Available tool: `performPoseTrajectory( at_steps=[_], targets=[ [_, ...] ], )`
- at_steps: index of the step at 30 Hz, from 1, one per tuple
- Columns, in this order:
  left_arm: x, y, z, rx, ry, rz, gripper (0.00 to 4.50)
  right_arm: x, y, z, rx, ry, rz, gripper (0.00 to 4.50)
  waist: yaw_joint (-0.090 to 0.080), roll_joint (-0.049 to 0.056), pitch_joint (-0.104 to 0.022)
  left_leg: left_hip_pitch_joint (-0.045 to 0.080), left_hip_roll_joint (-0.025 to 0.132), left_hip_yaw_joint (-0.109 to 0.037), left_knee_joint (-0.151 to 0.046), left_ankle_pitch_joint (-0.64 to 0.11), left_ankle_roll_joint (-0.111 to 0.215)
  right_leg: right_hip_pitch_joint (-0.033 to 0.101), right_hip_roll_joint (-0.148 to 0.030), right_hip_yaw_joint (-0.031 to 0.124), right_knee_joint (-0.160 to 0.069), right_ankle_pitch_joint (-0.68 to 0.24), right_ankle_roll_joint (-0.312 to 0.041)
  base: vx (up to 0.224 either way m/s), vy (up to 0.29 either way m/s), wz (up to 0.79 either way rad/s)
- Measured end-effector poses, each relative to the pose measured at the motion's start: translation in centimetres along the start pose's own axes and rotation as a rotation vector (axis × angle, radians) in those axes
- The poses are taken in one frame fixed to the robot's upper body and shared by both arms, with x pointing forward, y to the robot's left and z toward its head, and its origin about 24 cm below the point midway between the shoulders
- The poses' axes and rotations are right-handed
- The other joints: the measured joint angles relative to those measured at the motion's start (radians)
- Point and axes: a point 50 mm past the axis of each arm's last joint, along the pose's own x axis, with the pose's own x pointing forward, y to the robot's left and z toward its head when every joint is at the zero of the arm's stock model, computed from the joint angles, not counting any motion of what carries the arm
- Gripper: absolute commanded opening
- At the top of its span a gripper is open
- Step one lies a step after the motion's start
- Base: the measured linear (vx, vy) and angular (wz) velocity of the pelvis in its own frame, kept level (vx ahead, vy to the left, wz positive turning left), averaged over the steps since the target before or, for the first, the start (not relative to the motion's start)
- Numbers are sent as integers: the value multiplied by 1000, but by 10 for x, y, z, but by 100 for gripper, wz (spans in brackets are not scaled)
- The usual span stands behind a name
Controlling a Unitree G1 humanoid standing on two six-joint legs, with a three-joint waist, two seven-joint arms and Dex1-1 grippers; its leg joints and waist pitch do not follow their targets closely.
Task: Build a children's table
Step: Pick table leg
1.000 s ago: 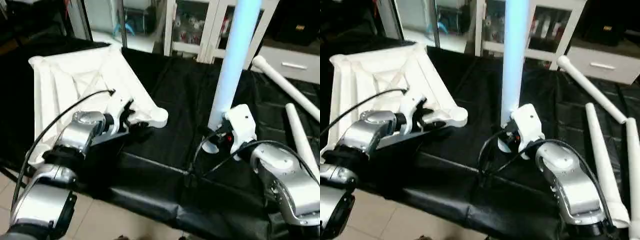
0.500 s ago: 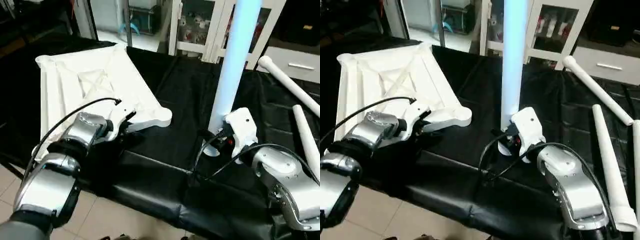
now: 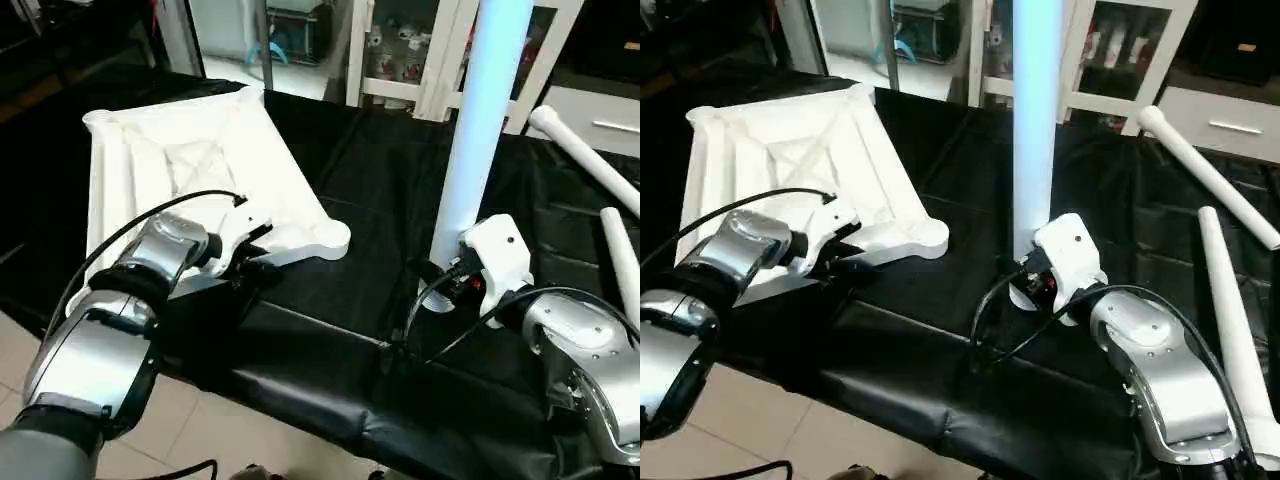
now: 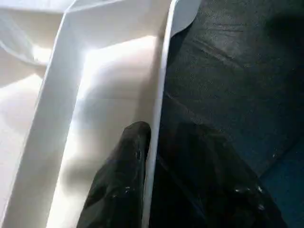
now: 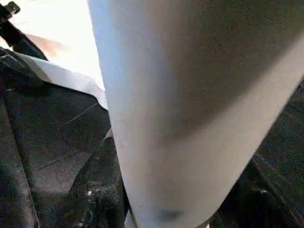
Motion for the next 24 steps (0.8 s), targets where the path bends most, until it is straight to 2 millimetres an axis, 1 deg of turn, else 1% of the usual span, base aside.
performPoseTrajectory(
  at_steps=[1,2,3,4,5,7,8,11,12,13,14,16,18,20,21,22,23,24],
  targets=[
    [1,0,-1,2,6,-2,130,0,0,0,-2,1,3,186,-2,5,-1,0,0,1,0,0,0,0,0,1,-1,1,-1,0,0,0],
    [1,-1,-1,10,11,-4,114,0,0,0,-3,4,5,186,-2,12,-2,0,0,1,0,0,1,0,0,1,-1,1,-1,0,0,0],
    [2,-1,-1,19,12,-6,100,-1,0,0,-2,8,5,186,-2,15,-2,0,0,1,0,0,1,0,0,0,0,1,-1,0,0,0],
    [3,-2,-1,30,15,-7,100,-1,0,0,-2,11,6,186,-2,16,-2,0,0,1,0,1,1,0,0,0,0,1,-1,0,0,0],
    [3,-2,-1,44,18,-7,86,-1,0,0,-2,11,6,186,-2,17,-2,0,2,1,0,1,1,0,0,-1,0,1,-1,0,0,0],
    [5,-2,1,62,14,-3,80,-2,2,3,-7,2,10,186,-2,17,-2,0,2,1,0,1,1,0,0,-1,0,1,-1,0,0,0],
    [5,-3,2,75,7,-5,51,-2,3,6,-11,-12,13,186,-2,17,-1,0,2,1,0,2,1,0,0,-1,0,1,-1,0,0,0],
    [5,-3,4,101,-9,-7,39,0,6,10,-11,-29,23,186,-2,15,-2,0,2,2,0,3,3,0,0,-1,0,1,-1,0,0,0],
    [4,-3,3,108,-15,-8,17,2,7,10,-3,-32,24,186,-1,13,-2,0,2,3,0,3,3,-1,0,-1,0,1,-1,0,0,0],
    [4,-3,2,112,-21,-8,17,4,8,11,4,-38,24,186,-1,12,-2,0,2,3,0,3,3,-1,0,-1,0,1,-1,0,0,0],
    [3,-4,0,124,-32,-10,7,8,9,13,16,-50,31,186,-2,12,-2,0,2,3,0,3,3,-1,0,0,0,1,-1,0,0,0],
    [2,-6,-3,153,-47,-33,7,13,7,16,24,-63,29,186,-1,11,-2,-1,2,3,0,3,3,-1,0,0,0,1,-1,0,0,0],
    [1,-10,-6,183,-76,-75,7,17,8,20,35,-78,36,186,1,5,-3,-1,2,5,-2,3,4,-2,-1,-1,1,0,-1,0,0,0],
    [1,-17,-10,188,-118,-125,7,20,8,22,55,-92,52,186,11,-4,-4,0,4,5,-3,4,4,-3,-1,-2,2,-1,-1,0,0,0],
    [2,-21,-9,203,-143,-153,7,21,9,22,68,-98,59,186,18,-19,-3,0,4,8,-4,5,4,-4,-3,-2,5,-3,-1,0,0,0],
    [3,-24,-9,221,-157,-166,7,22,9,21,73,-95,67,186,26,-27,-3,0,6,10,-4,5,3,-4,-3,-2,6,-5,-1,0,0,0],
    [5,-28,-8,247,-172,-178,7,24,9,22,77,-93,81,186,32,-35,-3,-1,8,14,-4,5,2,-4,-4,-2,6,-5,-1,0,0,0],
    [6,-30,-7,266,-172,-185,7,26,8,23,77,-95,88,186,34,-37,-4,-1,9,18,-4,5,1,-4,-6,-1,6,-5,-1,0,0,0]
  ],
)
